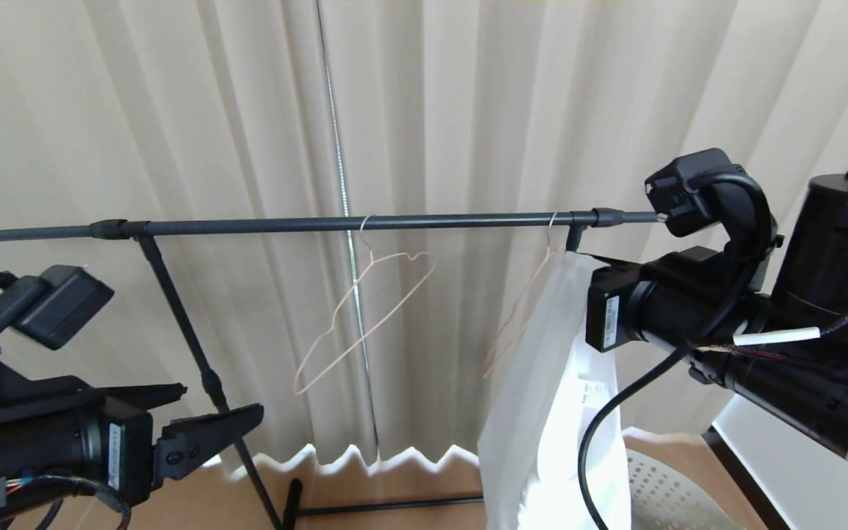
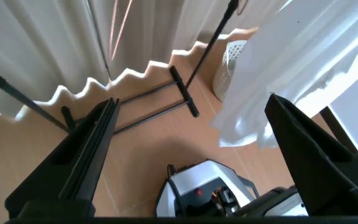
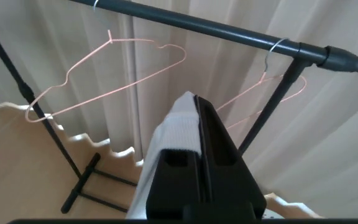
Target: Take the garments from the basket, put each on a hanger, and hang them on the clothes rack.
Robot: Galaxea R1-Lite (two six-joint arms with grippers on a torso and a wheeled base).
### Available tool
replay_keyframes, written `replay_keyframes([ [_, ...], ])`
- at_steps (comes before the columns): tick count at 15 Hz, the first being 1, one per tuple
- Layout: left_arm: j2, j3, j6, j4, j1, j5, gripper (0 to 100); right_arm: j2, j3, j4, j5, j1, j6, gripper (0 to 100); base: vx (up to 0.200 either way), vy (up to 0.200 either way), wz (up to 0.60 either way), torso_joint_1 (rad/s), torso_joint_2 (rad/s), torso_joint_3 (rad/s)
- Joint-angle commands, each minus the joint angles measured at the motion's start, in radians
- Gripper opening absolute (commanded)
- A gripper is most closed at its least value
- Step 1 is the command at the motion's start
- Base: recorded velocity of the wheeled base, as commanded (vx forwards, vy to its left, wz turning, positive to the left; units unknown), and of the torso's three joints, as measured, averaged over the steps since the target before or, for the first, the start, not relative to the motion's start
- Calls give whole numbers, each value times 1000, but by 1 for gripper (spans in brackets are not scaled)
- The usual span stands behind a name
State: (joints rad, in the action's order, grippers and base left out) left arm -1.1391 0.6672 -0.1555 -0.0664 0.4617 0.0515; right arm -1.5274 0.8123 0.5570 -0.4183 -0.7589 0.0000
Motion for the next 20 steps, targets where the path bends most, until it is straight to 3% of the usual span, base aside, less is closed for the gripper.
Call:
replay_keyframes([
  [1, -220, 92, -32, 3, 155, -28, 100, -131, 74, 3, -77, -11, 63, 0, 0, 0, 0, 0, 0, 0],
  [6, -430, 180, -65, 117, 328, -22, 100, -172, 85, 14, -89, -43, 81, 0, 0, 0, 0, 0, 0, 0],
  [10, -607, 275, -114, 189, 391, -47, 100, -163, 84, 15, -89, -86, 94, 0, 0, 0, 0, 0, 0, 0],
  [14, -751, 393, -242, 194, 391, -209, 100, -135, 80, 15, -117, -128, 98, 0, 0, 0, 0, 0, 0, 0],
  [20, -801, 394, -277, 191, 359, -395, 100, -60, 64, 1, -135, -138, 92, 0, 0, 0, 0, 0, 0, 0],
])
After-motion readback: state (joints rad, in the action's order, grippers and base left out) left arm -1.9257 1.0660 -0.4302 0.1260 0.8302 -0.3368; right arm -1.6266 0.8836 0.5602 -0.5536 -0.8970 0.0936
